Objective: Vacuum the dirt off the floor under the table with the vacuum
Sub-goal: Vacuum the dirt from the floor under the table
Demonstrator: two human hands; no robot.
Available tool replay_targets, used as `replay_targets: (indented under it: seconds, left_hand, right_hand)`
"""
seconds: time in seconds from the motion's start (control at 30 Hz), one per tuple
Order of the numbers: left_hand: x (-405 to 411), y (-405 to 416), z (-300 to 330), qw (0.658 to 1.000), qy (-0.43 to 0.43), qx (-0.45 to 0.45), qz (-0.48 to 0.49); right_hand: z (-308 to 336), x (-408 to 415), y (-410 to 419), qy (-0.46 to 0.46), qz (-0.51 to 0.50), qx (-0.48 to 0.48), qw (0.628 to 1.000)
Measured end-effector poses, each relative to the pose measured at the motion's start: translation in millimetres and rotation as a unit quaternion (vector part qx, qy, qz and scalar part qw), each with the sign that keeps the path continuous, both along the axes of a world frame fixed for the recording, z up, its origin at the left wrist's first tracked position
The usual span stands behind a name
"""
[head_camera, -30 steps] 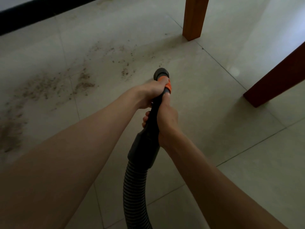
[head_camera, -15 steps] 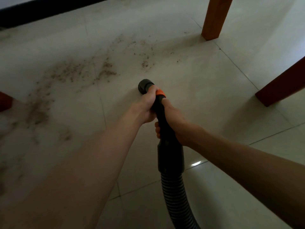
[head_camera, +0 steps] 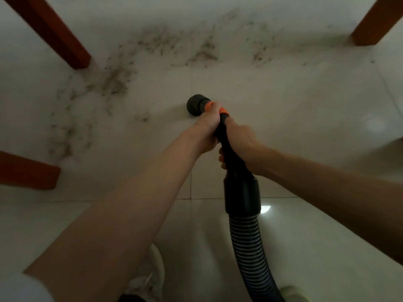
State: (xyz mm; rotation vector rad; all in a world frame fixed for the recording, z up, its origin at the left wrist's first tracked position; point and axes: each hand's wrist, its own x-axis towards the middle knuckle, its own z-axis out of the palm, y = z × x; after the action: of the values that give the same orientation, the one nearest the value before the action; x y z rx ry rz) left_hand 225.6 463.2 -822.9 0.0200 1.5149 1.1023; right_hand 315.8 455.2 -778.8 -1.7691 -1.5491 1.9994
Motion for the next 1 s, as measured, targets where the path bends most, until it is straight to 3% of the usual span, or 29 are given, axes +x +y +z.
replay_targets:
  seconds: [0.27,0.67,1.0]
  left_hand:
    - [-25.1,-27.1,13.9,0.996,0.002,0.012,0.083]
    - [-67.5,-46.0,28.7,0.991,-0.008,0.019,0.13]
    - [-67.8,-54.2,20.3,0.991,-0.047,0.03,0.124]
  right_hand:
    - [3.6,-22.8,-14.4,-0.016,0.088,0.044,0.995]
    - [8.3,-73.4,-7.7,0.085,0.089,-0.042,0.991]
    - [16.7,-70.7,-9.7,0.074,0.105,-0.084,0.988]
